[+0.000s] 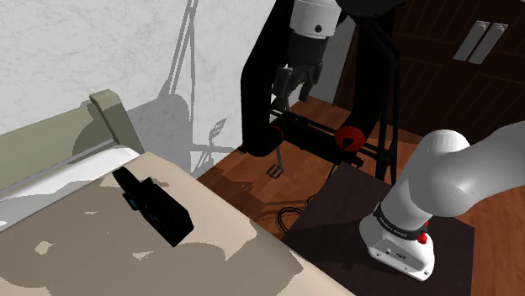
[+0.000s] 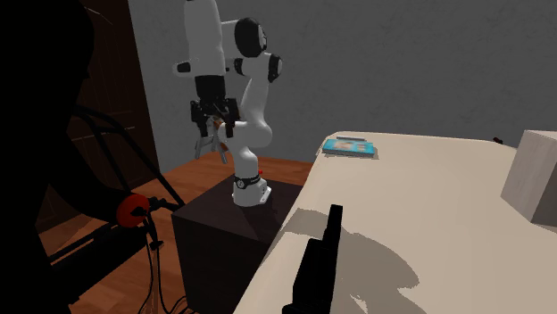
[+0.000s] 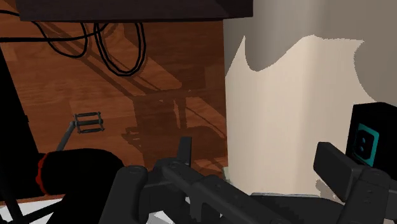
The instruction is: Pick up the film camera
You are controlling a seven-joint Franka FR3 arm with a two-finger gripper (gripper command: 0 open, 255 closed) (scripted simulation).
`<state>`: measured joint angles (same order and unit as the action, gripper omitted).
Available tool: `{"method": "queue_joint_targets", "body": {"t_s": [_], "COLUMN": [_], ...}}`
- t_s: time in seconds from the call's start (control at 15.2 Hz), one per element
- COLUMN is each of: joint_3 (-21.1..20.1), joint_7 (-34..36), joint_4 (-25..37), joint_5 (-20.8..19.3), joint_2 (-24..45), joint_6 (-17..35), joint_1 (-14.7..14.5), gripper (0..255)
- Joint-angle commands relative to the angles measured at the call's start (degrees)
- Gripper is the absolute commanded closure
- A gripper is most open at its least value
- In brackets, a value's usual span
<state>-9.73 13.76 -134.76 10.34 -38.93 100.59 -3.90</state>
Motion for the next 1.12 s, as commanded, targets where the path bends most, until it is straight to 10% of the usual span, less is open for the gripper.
{"method": "queue_joint_targets", "body": {"t_s": [0.0, 1.06], "joint_3": [-2.4, -21.5], "joint_7": [2.0, 20.5], "joint_4": [0.8, 17.4], "joint_5": [0.8, -3.3], "joint_2": [2.2, 28.0], "joint_6": [1.6, 10.8], "joint_1": [-0.8, -4.1], "gripper": [0, 0]}}
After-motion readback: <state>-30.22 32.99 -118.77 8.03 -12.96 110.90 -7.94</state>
